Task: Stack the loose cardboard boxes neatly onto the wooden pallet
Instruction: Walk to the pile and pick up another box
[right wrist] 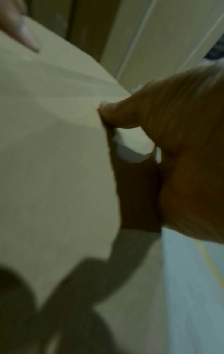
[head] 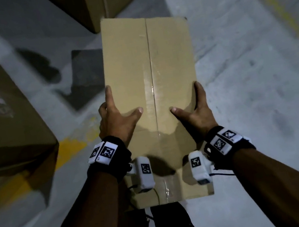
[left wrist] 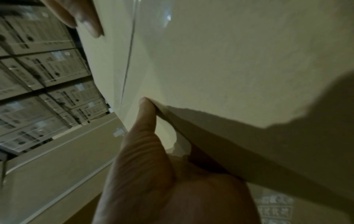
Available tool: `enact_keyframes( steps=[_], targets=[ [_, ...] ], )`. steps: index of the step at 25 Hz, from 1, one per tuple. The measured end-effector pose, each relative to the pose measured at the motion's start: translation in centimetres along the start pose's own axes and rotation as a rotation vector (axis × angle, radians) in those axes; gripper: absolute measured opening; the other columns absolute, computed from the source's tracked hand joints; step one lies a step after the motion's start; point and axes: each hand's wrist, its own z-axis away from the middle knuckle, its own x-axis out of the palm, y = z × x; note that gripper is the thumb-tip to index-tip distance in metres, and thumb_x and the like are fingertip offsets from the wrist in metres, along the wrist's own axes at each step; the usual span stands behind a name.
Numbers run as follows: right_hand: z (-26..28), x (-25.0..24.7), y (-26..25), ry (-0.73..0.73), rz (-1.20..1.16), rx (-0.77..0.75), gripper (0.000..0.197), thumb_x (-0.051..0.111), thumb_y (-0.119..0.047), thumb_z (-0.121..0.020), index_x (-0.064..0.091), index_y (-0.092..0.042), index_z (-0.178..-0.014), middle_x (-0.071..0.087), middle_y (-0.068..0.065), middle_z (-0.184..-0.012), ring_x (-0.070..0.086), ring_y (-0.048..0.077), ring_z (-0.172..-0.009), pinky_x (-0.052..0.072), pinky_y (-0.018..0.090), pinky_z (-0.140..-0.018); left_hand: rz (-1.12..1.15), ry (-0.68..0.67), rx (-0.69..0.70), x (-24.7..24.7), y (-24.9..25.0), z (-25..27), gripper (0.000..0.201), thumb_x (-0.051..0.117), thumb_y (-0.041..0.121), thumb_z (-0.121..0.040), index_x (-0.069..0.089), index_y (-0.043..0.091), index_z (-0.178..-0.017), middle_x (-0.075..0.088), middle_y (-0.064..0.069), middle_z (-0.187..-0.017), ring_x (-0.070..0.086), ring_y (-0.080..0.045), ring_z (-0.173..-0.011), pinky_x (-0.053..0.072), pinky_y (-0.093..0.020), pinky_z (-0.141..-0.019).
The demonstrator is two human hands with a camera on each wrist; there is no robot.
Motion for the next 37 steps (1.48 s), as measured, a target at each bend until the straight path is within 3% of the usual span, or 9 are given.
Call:
enact_keyframes(
  steps=[2, 6, 11, 15, 20, 25, 28, 32, 37],
  targets=[
    [0.0, 0.5, 0.1, 0.035, 0.035, -0.011, 0.103, 0.085, -0.053, -0.068, 0.017, -0.062, -0.145, 0.051, -0.013, -0.139, 0.053, 0.021, -0.125, 0.048, 0.045, -0.106, -0.021, -0.005, 0.012, -0.1, -0.1, -0.2, 0.108, 0.077, 0.05, -0.078, -0.001, 0.051, -0.153, 0.026, -0.005, -0.158, 0.04, -0.032, -0.136, 0.036, -0.042, -0.107],
    [-0.2, 0.3, 0.8, 0.026, 0.033, 0.007, 0.103, 0.084, -0.054, -0.07, 0.015, -0.063, -0.146, 0.052, -0.012, -0.127, 0.053, 0.019, -0.116, 0.047, 0.042, -0.106, 0.039, -0.009, 0.022, -0.1, -0.5, -0.4, 0.107, 0.08, 0.043, -0.078, 0.004, 0.049, -0.154, 0.029, -0.006, -0.159, 0.035, -0.029, -0.141, 0.031, -0.038, -0.11],
    [1.7, -0.9, 0.5, 0.014, 0.037, 0.034, 0.106, 0.082, -0.056, -0.069, 0.013, -0.061, -0.149, 0.047, 0.003, -0.149, 0.049, 0.031, -0.131, 0.044, 0.047, -0.11, 0.082, -0.05, 0.076, -0.3, -0.1, 0.9, 0.108, 0.081, 0.04, -0.077, 0.006, 0.048, -0.154, 0.025, 0.001, -0.162, 0.029, -0.023, -0.146, 0.024, -0.026, -0.107],
    [7.9, -4.0, 1.3, 0.069, -0.057, 0.066, 0.107, 0.083, -0.055, -0.068, 0.014, -0.059, -0.15, 0.049, 0.0, -0.147, 0.051, 0.027, -0.13, 0.045, 0.047, -0.11, 0.08, -0.13, 0.165, -1.3, 1.3, 5.2, 0.115, 0.084, 0.047, -0.064, 0.01, 0.051, -0.152, 0.023, 0.005, -0.163, 0.028, -0.019, -0.146, 0.028, -0.036, -0.118],
    [21.4, -9.2, 1.9, 0.217, -0.169, -0.003, 0.105, 0.083, -0.054, -0.069, 0.014, -0.061, -0.147, 0.052, -0.009, -0.131, 0.055, 0.024, -0.124, 0.048, 0.049, -0.106, -0.055, -0.171, 0.401, -4.5, 3.3, 16.7, 0.112, 0.083, 0.04, -0.074, 0.007, 0.042, -0.156, 0.019, 0.003, -0.164, 0.025, -0.02, -0.148, 0.025, -0.035, -0.117],
    [35.0, -15.3, 2.1, 0.385, -0.224, -0.074, 0.104, 0.082, -0.056, -0.067, 0.013, -0.066, -0.143, 0.052, -0.001, -0.143, 0.056, 0.027, -0.124, 0.047, 0.051, -0.105, -0.04, -0.204, 0.602, -6.6, 5.1, 29.9, 0.114, 0.083, 0.039, -0.075, 0.003, 0.037, -0.157, 0.018, -0.001, -0.164, 0.026, -0.022, -0.147, 0.025, -0.041, -0.118],
    [41.7, -19.8, 2.3, 0.479, -0.242, -0.091, 0.105, 0.083, -0.057, -0.066, 0.012, -0.068, -0.143, 0.057, 0.003, -0.138, 0.06, 0.028, -0.118, 0.05, 0.052, -0.102, 0.013, -0.224, 0.664, -6.5, 7.4, 36.8, 0.121, 0.085, 0.047, -0.066, 0.004, 0.034, -0.156, 0.029, -0.005, -0.159, 0.038, -0.026, -0.14, 0.034, -0.046, -0.115],
    [47.4, -26.4, 3.8, 0.632, -0.287, -0.086, 0.106, 0.083, -0.057, -0.065, 0.011, -0.067, -0.142, 0.06, 0.004, -0.133, 0.062, 0.029, -0.114, 0.051, 0.051, -0.1, -0.037, -0.31, 0.765, -3.5, 11.6, 44.2, 0.119, 0.085, 0.05, -0.066, 0.006, 0.036, -0.154, 0.036, -0.004, -0.155, 0.045, -0.027, -0.134, 0.037, -0.05, -0.111],
    [49.3, -35.8, 8.5, 0.81, -0.334, -0.033, 0.104, 0.083, -0.056, -0.066, 0.011, -0.065, -0.141, 0.06, 0.003, -0.134, 0.063, 0.027, -0.113, 0.051, 0.05, -0.101, -0.094, -0.476, 0.892, 5.7, 18.1, 50.5, 0.118, 0.084, 0.051, -0.067, 0.004, 0.037, -0.153, 0.034, 0.002, -0.156, 0.044, -0.023, -0.135, 0.037, -0.05, -0.111]
  ],
)
